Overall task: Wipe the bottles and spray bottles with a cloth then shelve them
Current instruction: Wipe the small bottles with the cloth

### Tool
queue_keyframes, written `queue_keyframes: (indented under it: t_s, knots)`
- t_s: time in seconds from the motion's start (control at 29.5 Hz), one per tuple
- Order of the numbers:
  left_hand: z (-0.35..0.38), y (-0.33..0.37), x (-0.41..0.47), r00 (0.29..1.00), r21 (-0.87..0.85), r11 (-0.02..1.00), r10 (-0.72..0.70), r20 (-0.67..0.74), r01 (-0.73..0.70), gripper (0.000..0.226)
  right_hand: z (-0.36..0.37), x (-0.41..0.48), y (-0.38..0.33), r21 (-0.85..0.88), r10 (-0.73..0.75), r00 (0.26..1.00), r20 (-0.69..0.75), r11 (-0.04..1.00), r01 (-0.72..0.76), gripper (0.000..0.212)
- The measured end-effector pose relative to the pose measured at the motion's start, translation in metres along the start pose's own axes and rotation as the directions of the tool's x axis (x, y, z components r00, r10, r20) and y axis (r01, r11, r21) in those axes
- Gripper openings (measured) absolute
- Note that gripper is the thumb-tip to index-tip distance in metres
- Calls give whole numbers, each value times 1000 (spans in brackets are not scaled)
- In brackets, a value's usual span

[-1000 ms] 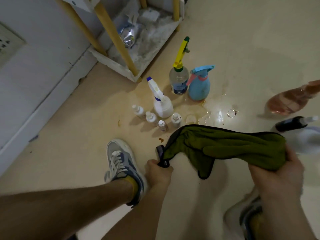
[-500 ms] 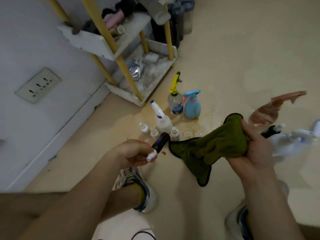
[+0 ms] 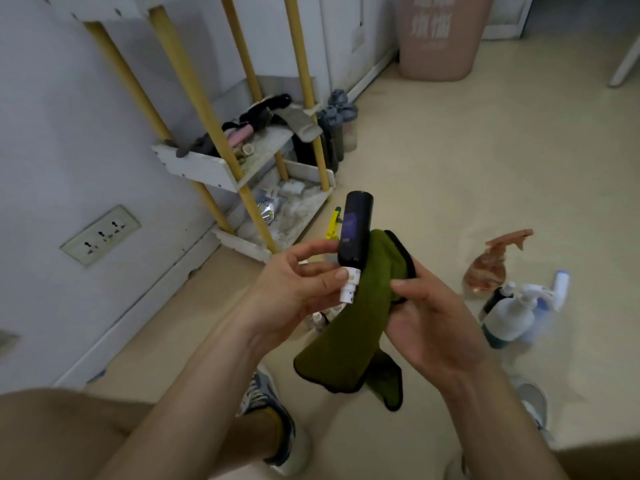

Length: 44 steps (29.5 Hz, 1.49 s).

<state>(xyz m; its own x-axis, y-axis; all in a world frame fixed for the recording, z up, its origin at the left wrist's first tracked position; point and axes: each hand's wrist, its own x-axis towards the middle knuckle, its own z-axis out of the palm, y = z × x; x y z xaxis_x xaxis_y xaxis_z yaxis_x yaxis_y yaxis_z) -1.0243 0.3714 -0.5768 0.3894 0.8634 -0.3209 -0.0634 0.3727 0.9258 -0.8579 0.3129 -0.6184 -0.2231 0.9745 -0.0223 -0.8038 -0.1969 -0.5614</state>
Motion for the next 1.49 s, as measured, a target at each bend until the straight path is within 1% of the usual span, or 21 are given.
queue_keyframes:
  t_s: [0.14,0.17,0.24,0.3,0.41,0.44,0.51,0.58,0.64,0.71,0.78,0.85,0.91,1.02,1.08,1.15,1.25,1.32,1.39,1.42,1.49]
  knots:
    - [11,8,-2,998,59,997,59,-11,-59,50,14,-6,-5,-228,-36,998,48,972,47,63]
    - [14,8,-3,996,99,992,82,-21,-79,51,18,-6,-7,-346,-53,997,51,936,68,62]
    - [17,7,-3,990,260,958,136,-48,-119,54,25,-6,-10,-603,-134,991,7,790,111,59]
    - [18,7,-4,983,385,912,176,-49,-144,50,27,-7,-15,-714,-229,972,-45,688,129,54]
    - [10,9,-1,976,374,906,216,-7,-198,42,30,-12,-22,-641,-267,959,-92,753,148,37]
    - [7,11,1,973,355,908,230,20,-222,46,31,-13,-23,-610,-262,960,-101,779,148,35]
    - [0,12,2,964,268,928,233,126,-259,65,34,-15,-23,-559,-250,963,-99,814,154,32]
    - [-2,13,0,958,182,960,166,234,-211,72,39,-15,-21,-500,-244,965,-94,850,166,26]
    - [1,15,-6,965,212,965,104,239,-156,55,42,-14,-20,-466,-261,958,-118,866,179,23]
    - [7,19,-8,985,278,951,95,143,-132,44,45,-14,-21,-494,-315,934,-167,847,197,19]
    - [13,23,-10,995,304,949,74,66,-91,43,48,-15,-20,-592,-387,902,-191,778,208,16]
    - [16,28,-13,998,271,961,34,57,-48,40,53,-15,-18,-720,-481,858,-179,659,220,16]
    - [18,34,-18,995,118,993,10,103,-22,31,53,-13,-15,-837,-599,788,-141,497,228,23]
    - [28,32,-26,983,-169,985,13,183,19,44,51,-8,-11,-916,-734,675,-67,313,250,16]
    - [36,24,-25,987,-257,966,51,154,-10,42,53,-6,-11,-951,-762,648,3,199,238,16]
    - [42,19,-23,992,-283,957,97,80,-71,35,58,-6,-11,-981,-722,688,74,73,182,26]
    - [45,18,-20,988,-194,969,155,-21,-156,29,64,-7,-15,-989,-605,790,95,32,144,41]
    - [44,17,-19,979,-75,977,194,-57,-198,25,67,-10,-19,-987,-482,873,81,82,137,47]
    - [46,19,-20,966,37,970,241,-95,-239,22,71,-14,-24,-969,-350,935,54,209,134,41]
    - [47,19,-20,954,114,958,277,-118,-264,21,72,-14,-25,-956,-323,945,53,256,141,36]
    - [50,20,-21,908,382,873,387,-161,-304,16,70,-13,-26,-953,-358,932,53,262,154,27]
